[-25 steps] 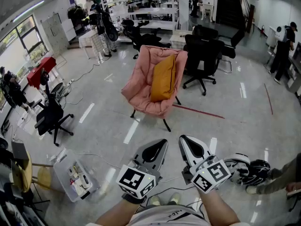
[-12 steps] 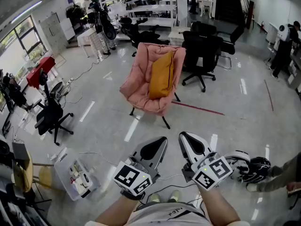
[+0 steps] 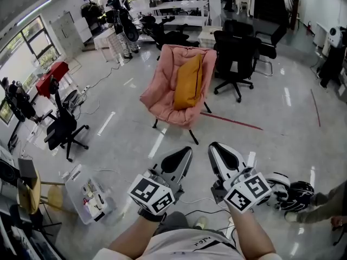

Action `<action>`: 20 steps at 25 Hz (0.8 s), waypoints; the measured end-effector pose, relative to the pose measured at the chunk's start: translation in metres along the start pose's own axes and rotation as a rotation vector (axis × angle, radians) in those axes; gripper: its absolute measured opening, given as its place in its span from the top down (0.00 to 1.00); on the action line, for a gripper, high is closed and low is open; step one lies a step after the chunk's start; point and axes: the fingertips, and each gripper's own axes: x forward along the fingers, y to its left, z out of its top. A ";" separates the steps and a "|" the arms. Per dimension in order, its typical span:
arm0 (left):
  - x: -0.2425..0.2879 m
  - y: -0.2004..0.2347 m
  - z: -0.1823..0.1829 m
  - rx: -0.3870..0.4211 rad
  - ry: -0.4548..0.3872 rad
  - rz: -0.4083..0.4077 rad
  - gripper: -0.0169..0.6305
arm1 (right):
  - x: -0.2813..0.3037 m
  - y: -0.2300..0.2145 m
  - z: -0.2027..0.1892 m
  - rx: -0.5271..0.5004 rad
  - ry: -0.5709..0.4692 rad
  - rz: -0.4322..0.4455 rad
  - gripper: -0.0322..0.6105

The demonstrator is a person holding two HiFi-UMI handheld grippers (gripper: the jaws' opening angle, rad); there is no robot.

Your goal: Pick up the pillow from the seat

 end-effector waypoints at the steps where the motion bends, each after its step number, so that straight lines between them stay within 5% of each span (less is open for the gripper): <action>1: 0.004 -0.002 -0.002 0.001 0.007 -0.001 0.96 | 0.000 -0.003 0.001 0.006 0.001 -0.001 0.92; 13: 0.063 0.038 -0.031 0.014 0.033 0.046 0.96 | 0.035 -0.063 -0.005 0.015 0.025 -0.030 0.91; 20: 0.134 0.120 -0.043 0.028 0.039 0.044 0.96 | 0.113 -0.137 -0.024 0.021 0.057 -0.068 0.91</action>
